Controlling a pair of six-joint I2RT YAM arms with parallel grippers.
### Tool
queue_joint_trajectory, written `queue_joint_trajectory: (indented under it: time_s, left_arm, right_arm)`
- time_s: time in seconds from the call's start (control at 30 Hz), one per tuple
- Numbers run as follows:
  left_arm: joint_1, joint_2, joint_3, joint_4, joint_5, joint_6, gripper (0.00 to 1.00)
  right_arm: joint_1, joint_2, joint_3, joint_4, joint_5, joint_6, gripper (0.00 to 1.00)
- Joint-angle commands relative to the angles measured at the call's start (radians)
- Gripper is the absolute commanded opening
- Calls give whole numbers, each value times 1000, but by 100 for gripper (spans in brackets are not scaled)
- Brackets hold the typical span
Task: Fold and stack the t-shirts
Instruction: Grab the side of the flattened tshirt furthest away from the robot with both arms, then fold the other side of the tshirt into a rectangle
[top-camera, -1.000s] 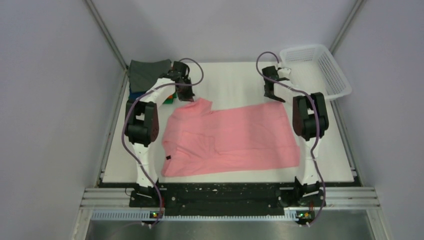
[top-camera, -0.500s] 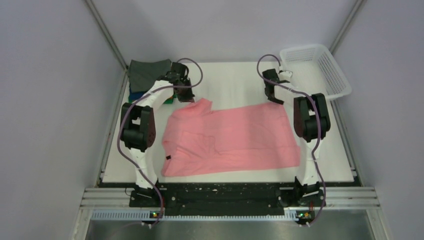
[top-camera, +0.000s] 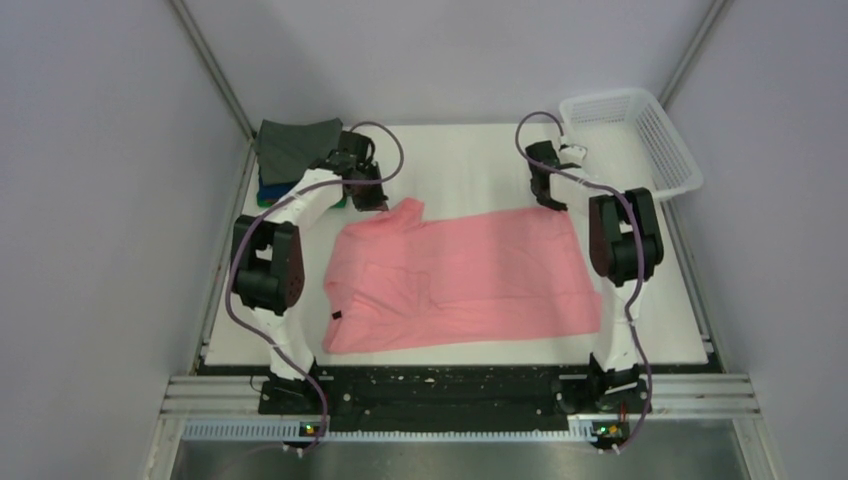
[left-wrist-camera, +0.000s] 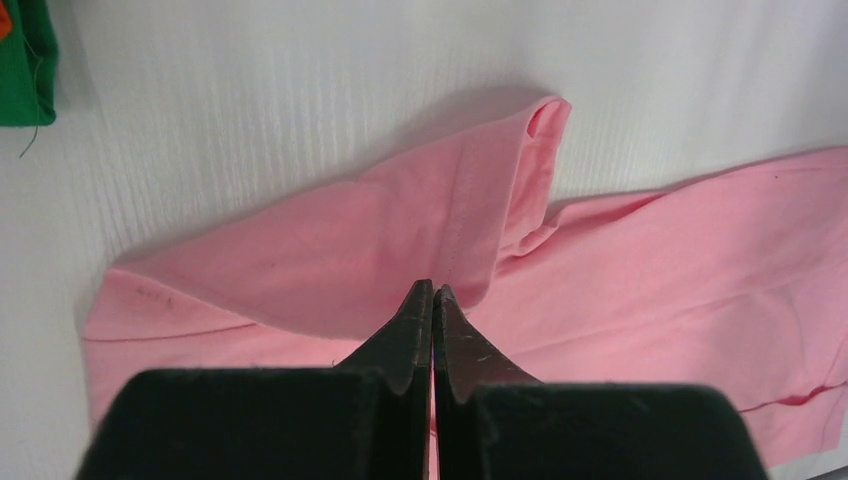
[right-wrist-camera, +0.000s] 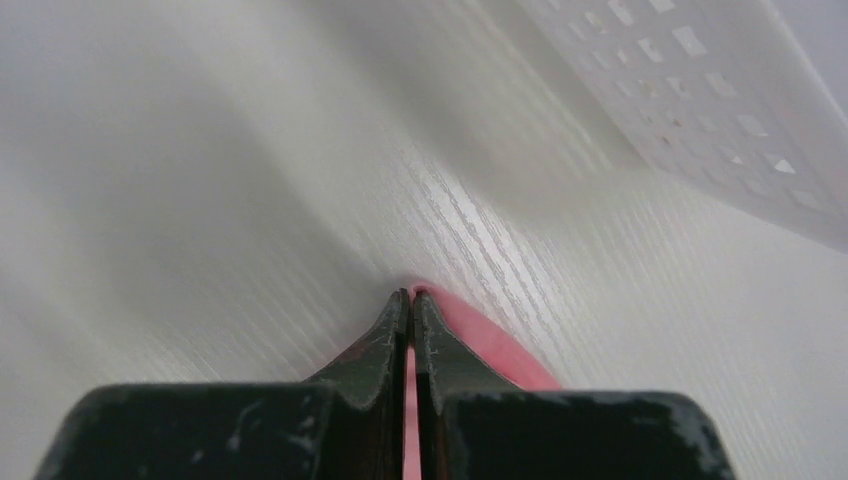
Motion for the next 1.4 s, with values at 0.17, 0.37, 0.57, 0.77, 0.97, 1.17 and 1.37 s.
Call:
queue_joint_trajectory:
  time_s: [0.17,0.37,0.57,0.77,0.97,1.17,1.37]
  left_arm:
    - [-9,-158,-85,52,29,-32,0]
    - [-24,-277,-195,50,18,-59,0]
    - [-39,-463,-372,75,20,-91,0]
    - [-47,-643,-489,58,43,-108,0]
    - [-58,-780,-556,48,101,-145,0]
    - [-61,-875,-595,-31,65,-160,0]
    - [-61,-953,-562,-110,-16,-189,0]
  right_arm:
    - [15,-242,-140,61,-1,-81,0]
    - [49,-394,-294,96,-9,-134,0]
    - [56,-559,-424,95,-45,-130,0]
    - [56,-708,-493,48,-33,-136,0]
    - [55,-781,-519,-6,-29,-151,0]
    - [51,-822,-527,-34,-14,-157,0]
    - [24,-830,-514,-44,-31,-167,0]
